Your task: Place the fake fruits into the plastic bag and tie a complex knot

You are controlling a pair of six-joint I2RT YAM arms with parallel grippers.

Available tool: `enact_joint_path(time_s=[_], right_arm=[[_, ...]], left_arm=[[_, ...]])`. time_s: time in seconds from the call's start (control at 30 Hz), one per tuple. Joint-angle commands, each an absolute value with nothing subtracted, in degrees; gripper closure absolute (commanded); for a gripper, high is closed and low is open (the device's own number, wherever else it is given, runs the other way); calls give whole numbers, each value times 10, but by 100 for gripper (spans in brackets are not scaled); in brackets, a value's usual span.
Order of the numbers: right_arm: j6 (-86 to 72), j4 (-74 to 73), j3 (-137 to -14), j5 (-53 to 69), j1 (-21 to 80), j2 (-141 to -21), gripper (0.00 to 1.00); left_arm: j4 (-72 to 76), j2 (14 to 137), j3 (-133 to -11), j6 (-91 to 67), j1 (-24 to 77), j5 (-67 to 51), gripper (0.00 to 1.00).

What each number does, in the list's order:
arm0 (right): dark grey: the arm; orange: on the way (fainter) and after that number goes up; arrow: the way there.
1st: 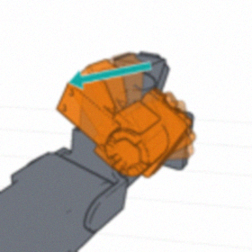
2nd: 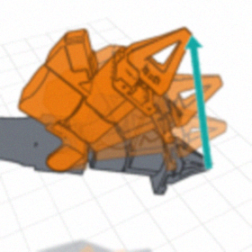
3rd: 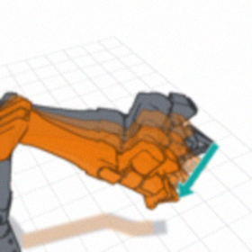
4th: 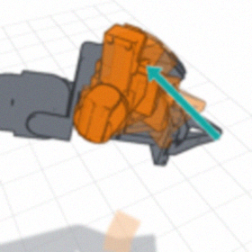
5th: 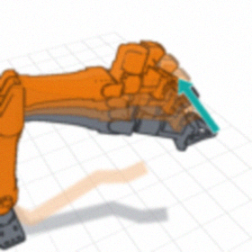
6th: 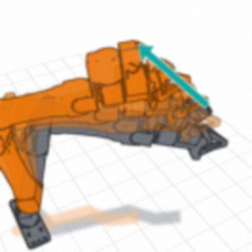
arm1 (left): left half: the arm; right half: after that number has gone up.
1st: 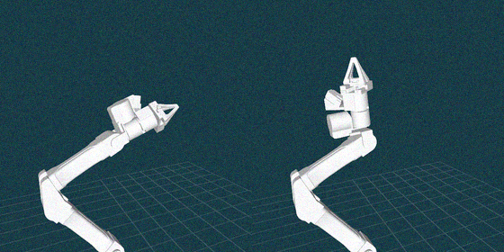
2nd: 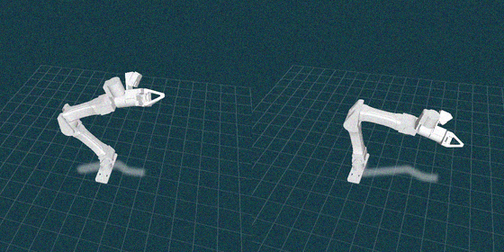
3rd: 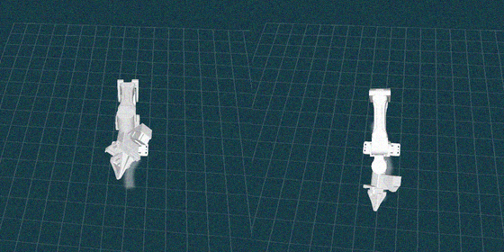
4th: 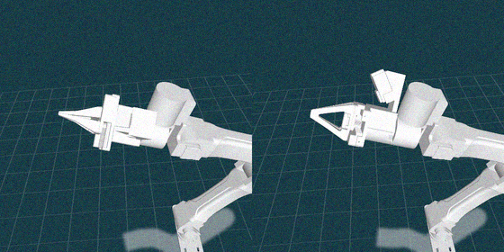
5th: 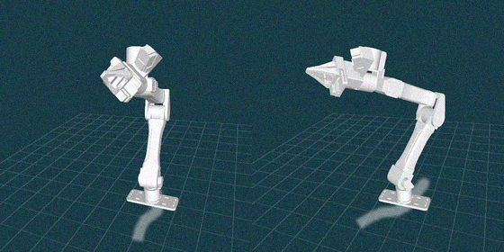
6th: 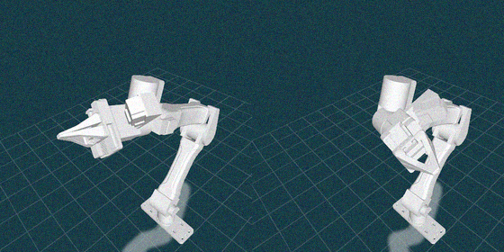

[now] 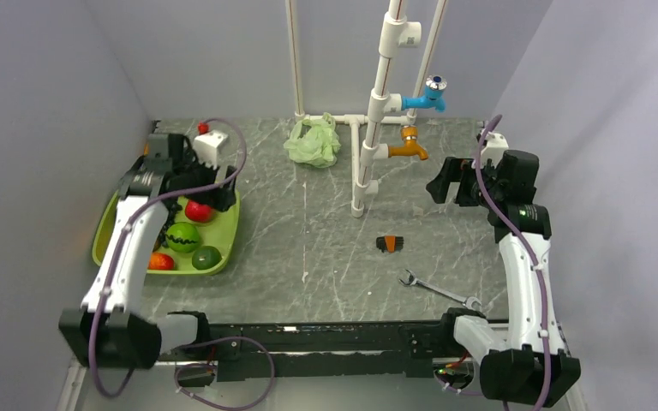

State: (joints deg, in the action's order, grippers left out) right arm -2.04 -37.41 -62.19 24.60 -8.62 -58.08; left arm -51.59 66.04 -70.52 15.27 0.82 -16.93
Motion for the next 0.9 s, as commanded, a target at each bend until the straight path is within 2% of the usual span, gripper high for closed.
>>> enact_joint_path(time_s=[0.0, 0.3, 0.53, 0.7, 0.8, 0.87], right_arm=[[-64, -361, -645, 268, -90, -539, 0], [-80, -387, -661, 243, -89, -529, 0], [-64, -409, -669, 230, -90, -518, 0], [-21, -444, -688, 262, -91, -516, 0], [21, -465, -694, 296, -89, -516, 0], [55, -483, -689, 328, -87, -512, 0]], left_arm=[[-406, 780, -793, 127, 44, -210, 1], [-239, 1064, -1004, 46, 104, -291, 1], [-204, 1263, -1185, 12, 138, -317, 1], [-195, 1342, -1229, 4, 159, -313, 1], [-201, 1358, -1215, -6, 166, -313, 1], [-205, 1355, -1190, -22, 170, -307, 5]])
